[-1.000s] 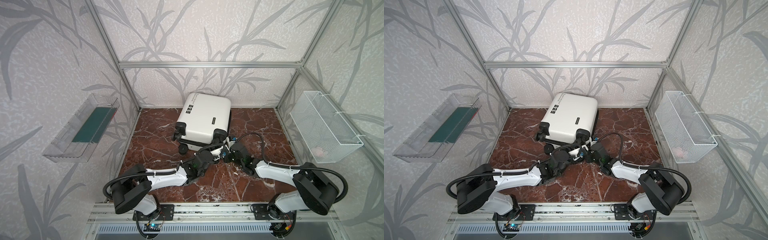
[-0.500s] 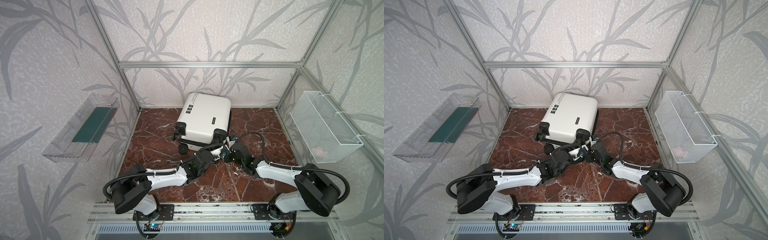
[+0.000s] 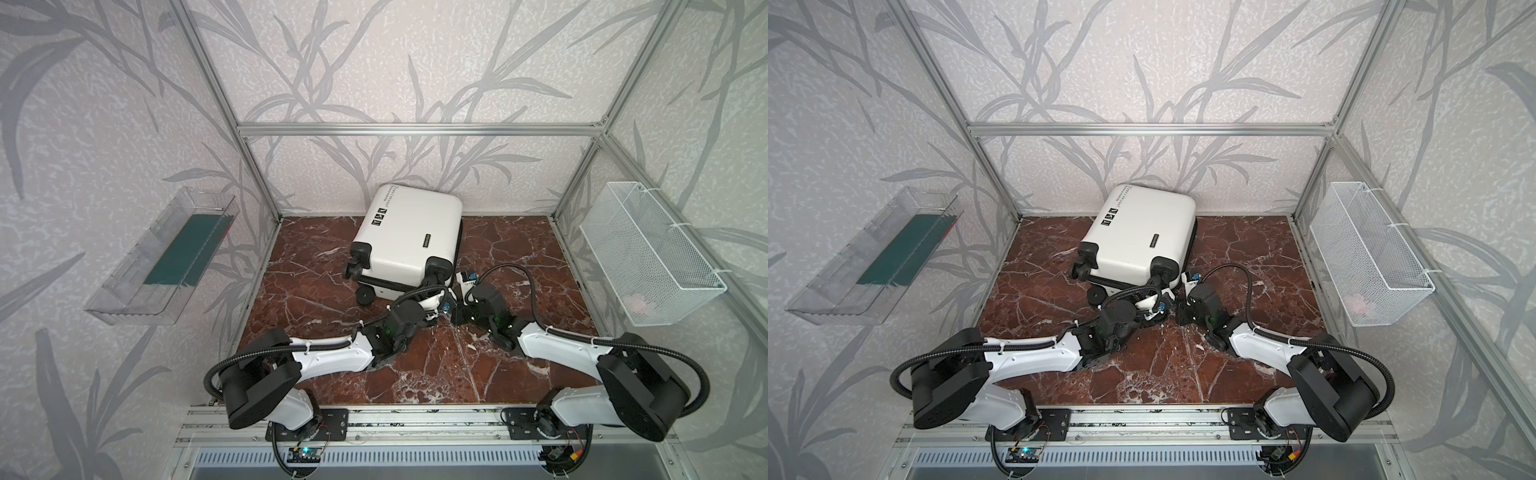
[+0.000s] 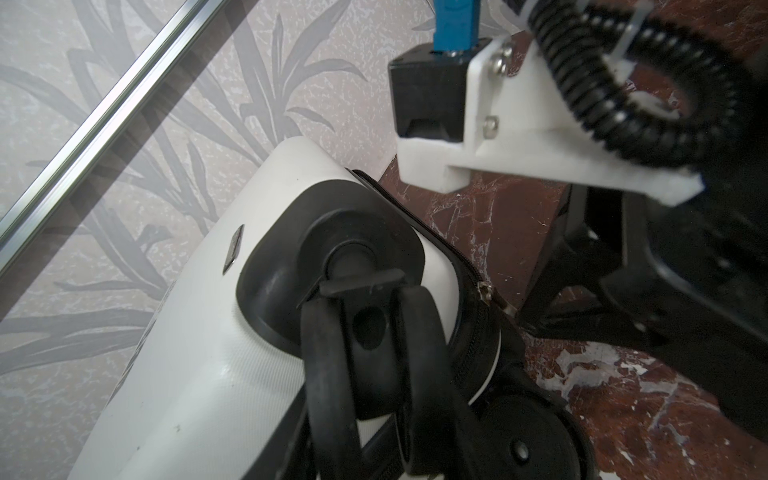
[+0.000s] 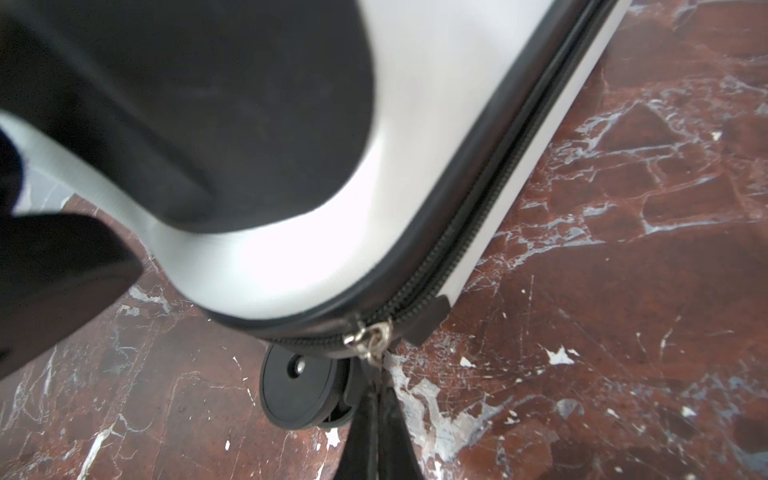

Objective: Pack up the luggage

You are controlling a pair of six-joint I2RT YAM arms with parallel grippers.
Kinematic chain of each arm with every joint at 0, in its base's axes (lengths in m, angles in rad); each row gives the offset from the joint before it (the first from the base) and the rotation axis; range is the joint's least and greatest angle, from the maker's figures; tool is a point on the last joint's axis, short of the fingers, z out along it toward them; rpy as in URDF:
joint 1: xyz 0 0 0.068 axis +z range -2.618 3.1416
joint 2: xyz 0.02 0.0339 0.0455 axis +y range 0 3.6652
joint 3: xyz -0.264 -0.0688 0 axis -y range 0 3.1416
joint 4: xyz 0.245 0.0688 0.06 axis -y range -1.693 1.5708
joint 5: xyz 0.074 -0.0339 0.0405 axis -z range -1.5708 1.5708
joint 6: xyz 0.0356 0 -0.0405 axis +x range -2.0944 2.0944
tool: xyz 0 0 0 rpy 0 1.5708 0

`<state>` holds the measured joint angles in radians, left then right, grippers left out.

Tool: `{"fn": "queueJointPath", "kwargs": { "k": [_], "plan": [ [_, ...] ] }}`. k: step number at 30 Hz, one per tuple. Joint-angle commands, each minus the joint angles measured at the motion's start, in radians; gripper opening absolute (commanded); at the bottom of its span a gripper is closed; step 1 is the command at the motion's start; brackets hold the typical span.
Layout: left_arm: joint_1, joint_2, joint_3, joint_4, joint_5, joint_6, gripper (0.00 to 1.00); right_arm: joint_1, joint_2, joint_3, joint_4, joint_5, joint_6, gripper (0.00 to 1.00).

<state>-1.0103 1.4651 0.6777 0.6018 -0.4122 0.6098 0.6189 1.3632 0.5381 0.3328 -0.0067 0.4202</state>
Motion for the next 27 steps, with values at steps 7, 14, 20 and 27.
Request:
{"fn": "queueJointPath", "kwargs": {
  "k": [7, 14, 20, 27],
  "plan": [
    [0.0, -0.037, 0.013, 0.01, 0.066, -0.016, 0.04, -0.065, -0.019, -0.015, 0.049, 0.028, 0.033, 0.0],
    [-0.023, -0.045, 0.017, -0.032, 0.081, -0.022, 0.0, -0.124, 0.022, -0.007, 0.087, -0.002, 0.079, 0.0],
    [-0.078, -0.061, 0.008, -0.037, 0.061, -0.028, 0.0, -0.146, 0.06, 0.025, 0.1, -0.015, 0.099, 0.0],
    [-0.15, -0.114, -0.018, -0.05, 0.012, -0.061, 0.0, -0.193, 0.091, 0.059, 0.105, -0.012, 0.125, 0.0]
  ]
}}
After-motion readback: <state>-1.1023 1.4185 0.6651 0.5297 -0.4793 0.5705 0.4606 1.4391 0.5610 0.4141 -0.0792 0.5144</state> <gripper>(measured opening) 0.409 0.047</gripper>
